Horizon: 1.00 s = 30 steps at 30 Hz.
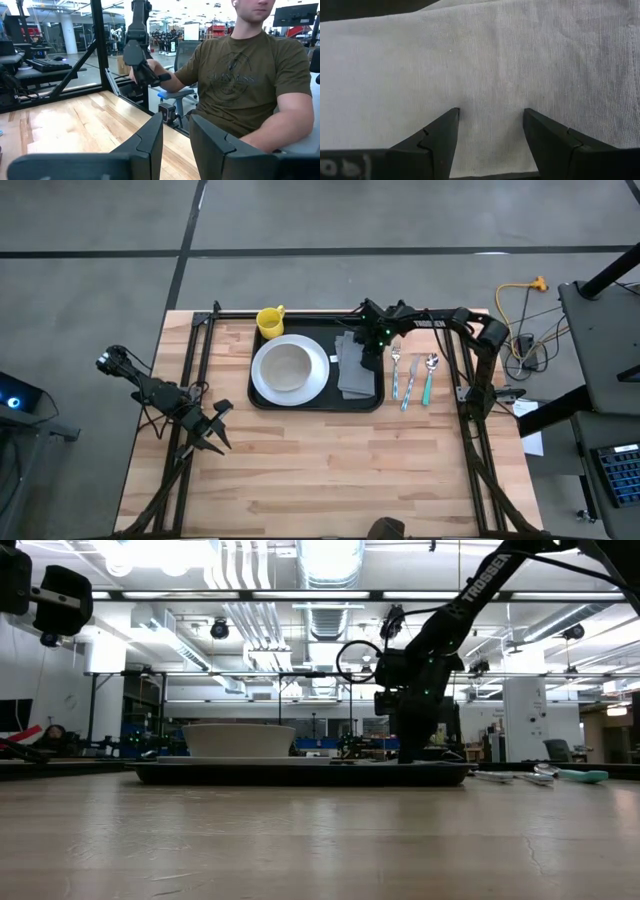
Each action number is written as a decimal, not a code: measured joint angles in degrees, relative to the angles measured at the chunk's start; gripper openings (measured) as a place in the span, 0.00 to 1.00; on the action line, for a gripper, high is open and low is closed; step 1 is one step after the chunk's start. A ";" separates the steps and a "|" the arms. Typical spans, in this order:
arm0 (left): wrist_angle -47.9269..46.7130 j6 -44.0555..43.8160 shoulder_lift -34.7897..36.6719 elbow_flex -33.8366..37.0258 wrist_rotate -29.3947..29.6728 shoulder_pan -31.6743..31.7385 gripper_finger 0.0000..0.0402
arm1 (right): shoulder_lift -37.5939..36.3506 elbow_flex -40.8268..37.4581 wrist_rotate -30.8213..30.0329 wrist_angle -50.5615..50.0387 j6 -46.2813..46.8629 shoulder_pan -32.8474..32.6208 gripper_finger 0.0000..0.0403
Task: Set up tray
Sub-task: Put the gray napkin to the right of the white plate on the black tray, then put the white fork to the right of the white plate on top of the gray napkin on the black tray
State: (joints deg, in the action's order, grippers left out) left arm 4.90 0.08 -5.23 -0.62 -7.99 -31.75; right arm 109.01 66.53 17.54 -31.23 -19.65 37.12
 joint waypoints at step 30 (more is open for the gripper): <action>0.00 0.00 0.00 0.00 -0.01 0.00 0.19 | -2.43 5.10 0.46 -18.04 23.83 -0.02 0.52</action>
State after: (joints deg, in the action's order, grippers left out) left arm 4.91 0.08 -5.23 -0.62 -8.00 -31.75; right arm 106.58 71.63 18.00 -49.27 4.19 37.10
